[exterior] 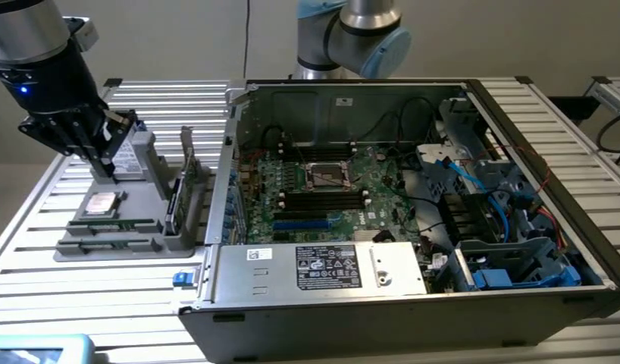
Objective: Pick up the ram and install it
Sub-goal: 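Pick up the ram and move it above insertion slot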
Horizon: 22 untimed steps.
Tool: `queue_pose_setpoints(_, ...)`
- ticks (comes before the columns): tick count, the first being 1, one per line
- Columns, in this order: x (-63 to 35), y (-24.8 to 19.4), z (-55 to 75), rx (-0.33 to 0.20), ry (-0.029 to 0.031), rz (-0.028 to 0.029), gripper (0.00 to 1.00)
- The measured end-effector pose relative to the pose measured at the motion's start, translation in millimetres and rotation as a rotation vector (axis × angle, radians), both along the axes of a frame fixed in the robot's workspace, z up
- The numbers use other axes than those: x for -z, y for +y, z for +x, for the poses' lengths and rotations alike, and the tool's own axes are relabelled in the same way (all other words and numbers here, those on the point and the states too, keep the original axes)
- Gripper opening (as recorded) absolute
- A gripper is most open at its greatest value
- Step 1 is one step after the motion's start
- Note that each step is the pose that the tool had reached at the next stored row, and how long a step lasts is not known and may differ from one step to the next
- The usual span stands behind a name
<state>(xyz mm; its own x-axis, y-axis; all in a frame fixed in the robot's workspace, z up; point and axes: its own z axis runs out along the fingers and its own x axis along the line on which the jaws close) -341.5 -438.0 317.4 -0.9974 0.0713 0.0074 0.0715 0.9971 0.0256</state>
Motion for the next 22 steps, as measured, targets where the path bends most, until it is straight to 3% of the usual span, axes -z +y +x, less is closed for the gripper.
queue_pose_setpoints(8,0.1,0.3,-0.4,0.0,0.0,-0.0002,0.11)
queue_pose_setpoints(22,0.5,0.3,-0.4,-0.249,-0.0001,-0.0002,0.11)
